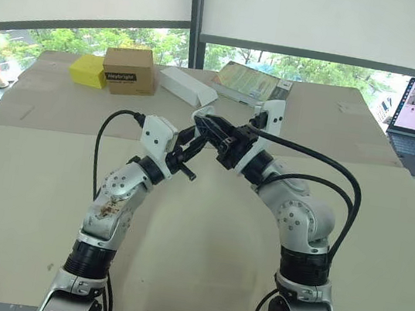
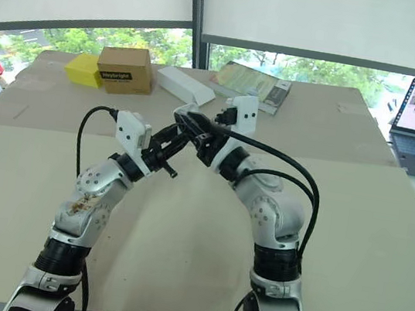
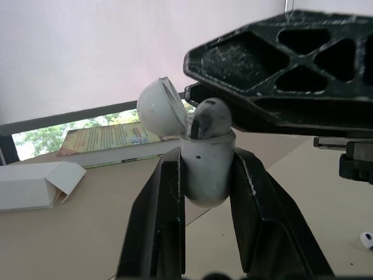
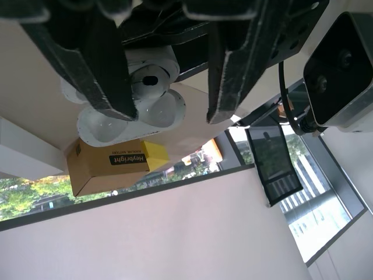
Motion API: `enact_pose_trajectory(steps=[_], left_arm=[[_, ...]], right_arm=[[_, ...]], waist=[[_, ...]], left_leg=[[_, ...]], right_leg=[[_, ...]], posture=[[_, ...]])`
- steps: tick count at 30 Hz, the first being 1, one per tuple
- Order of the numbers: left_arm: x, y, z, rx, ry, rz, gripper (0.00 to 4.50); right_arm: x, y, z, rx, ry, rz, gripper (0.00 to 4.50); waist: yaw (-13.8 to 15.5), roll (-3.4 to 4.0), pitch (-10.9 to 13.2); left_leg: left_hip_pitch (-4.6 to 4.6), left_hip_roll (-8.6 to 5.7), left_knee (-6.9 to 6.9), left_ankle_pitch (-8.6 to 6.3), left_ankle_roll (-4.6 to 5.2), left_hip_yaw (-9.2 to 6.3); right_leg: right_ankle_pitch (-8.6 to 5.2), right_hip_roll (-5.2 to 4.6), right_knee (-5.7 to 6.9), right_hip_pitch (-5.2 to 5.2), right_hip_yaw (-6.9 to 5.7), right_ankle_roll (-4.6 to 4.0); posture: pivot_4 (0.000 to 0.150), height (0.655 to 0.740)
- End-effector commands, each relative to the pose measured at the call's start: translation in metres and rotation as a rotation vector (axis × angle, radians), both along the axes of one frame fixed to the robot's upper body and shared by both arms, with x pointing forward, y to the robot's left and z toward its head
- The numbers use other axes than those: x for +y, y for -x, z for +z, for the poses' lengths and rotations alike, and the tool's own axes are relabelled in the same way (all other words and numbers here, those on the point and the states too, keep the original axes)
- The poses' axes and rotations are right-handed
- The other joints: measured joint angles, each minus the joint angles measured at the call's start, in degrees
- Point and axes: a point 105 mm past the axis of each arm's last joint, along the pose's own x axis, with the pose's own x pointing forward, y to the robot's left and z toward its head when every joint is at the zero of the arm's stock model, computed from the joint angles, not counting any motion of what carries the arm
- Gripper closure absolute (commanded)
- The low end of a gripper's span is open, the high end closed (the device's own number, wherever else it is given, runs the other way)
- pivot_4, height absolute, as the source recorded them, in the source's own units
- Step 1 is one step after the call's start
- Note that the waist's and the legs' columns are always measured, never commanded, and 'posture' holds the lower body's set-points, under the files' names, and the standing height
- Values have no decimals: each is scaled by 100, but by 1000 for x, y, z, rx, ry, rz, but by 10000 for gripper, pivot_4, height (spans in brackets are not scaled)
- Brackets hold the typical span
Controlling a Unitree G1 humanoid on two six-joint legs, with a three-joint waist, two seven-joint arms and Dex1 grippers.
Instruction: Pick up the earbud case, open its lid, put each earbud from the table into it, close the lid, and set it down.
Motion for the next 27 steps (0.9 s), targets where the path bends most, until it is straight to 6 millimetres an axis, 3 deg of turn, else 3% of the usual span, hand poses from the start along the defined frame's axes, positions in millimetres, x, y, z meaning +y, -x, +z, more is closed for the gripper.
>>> enact_pose_trajectory(steps=[1, 2, 6, 10, 13, 16, 21, 27], left_arm=[[-6, 9, 22, -98, 17, -31, 39528], [-7, 9, 22, -97, 17, -32, 39528], [-6, 9, 18, -83, 17, -28, 39528], [3, 9, 2, -45, 1, -5, 39528], [8, 11, -6, -28, -8, 9, 39528], [10, 11, -8, -26, -8, 18, 39528], [8, 11, -6, -32, -5, 20, 39528], [7, 12, -2, -46, -6, 17, 39528]], right_arm=[[-7, -3, -4, 17, 4, -39, 10716], [-8, -3, -3, 14, -4, -40, 8272], [-14, 6, 18, -11, -123, 18, 8272], [-34, 16, 47, 14, -228, 103, 8272], [-54, 17, 56, 33, -203, 107, 8272], [-78, 10, 29, 65, 66, 49, 8272], [-137, -2, -64, 80, 725, -18, 8272], [-175, -13, -103, 112, 906, 37, 8272]], waist=[[7, 0, 0], [7, 0, 0], [9, 0, 0], [9, 0, 0], [19, 0, 0], [59, 0, 0], [84, -1, 1], [-25, -1, 1]], left_leg=[[0, 0, 0, 0, 0, 0], [0, 0, 0, -1, 1, 0], [-1, 0, 0, -1, 2, 0], [0, 2, 0, -3, 6, 0], [0, 4, -1, -12, 21, 0], [3, 2, 0, -28, 50, 0], [3, -8, 9, -33, 66, 23], [17, 9, 1, -29, 61, 41]], right_leg=[[0, 0, 0, 1, 0, 0], [0, 0, 0, 1, 0, 0], [0, 0, -1, 1, 0, 0], [0, 0, -1, 1, 1, 0], [0, 0, -1, 0, 1, 0], [0, -2, -4, 7, -3, 0], [-4, -6, -17, 20, -2, 7], [-3, 0, -48, 20, 15, 6]], posture=[[1500, 7400], [1500, 7400], [1500, 7400], [1500, 7400], [1500, 7400], [1500, 7400], [1500, 7400], [1500, 7400]])
